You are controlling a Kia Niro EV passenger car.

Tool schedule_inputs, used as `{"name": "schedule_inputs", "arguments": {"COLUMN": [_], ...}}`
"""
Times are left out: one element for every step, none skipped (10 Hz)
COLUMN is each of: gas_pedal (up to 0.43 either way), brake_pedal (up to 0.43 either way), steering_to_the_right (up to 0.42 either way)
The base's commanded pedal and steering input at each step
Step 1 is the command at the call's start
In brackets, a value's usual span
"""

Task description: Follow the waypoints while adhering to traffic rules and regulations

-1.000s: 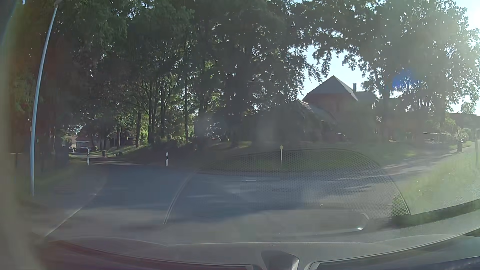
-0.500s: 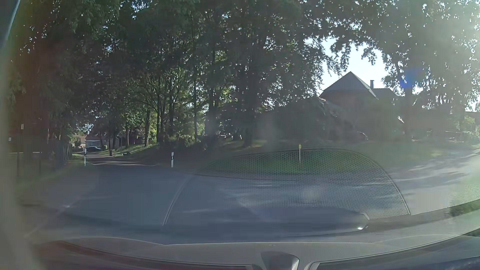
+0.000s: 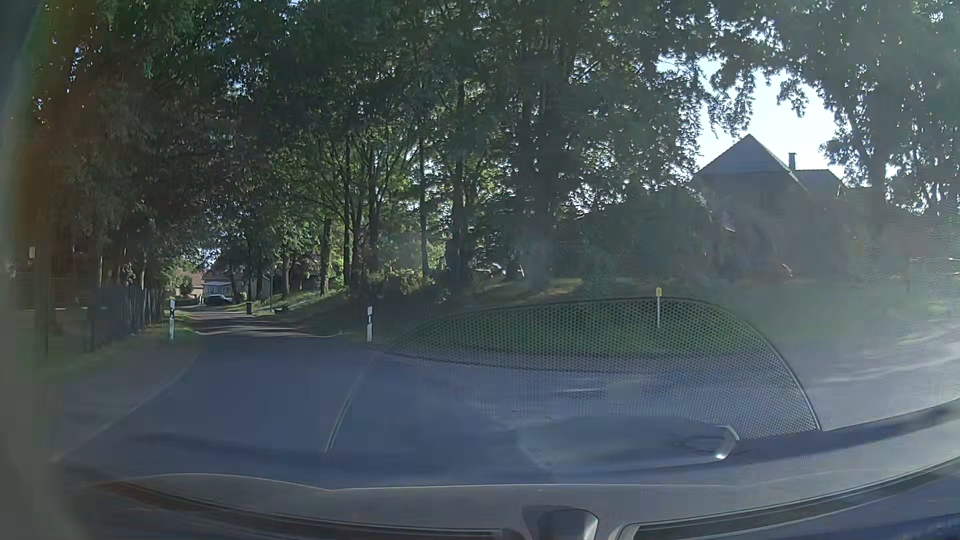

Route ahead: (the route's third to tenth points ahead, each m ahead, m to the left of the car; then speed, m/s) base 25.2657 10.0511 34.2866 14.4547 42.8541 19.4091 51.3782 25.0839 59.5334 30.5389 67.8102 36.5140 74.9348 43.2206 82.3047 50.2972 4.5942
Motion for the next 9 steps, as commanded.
{"name": "schedule_inputs", "arguments": {"gas_pedal": [0.169,0.169,0.169,0.169,0.169,0.169,0.169,0.157,0.157], "brake_pedal": [0.006,0.006,0.006,0.006,0.006,0.006,0.006,0.006,0.006], "steering_to_the_right": [-0.163,-0.175,-0.182,-0.182,-0.186,-0.189,-0.187,-0.190,-0.192]}}
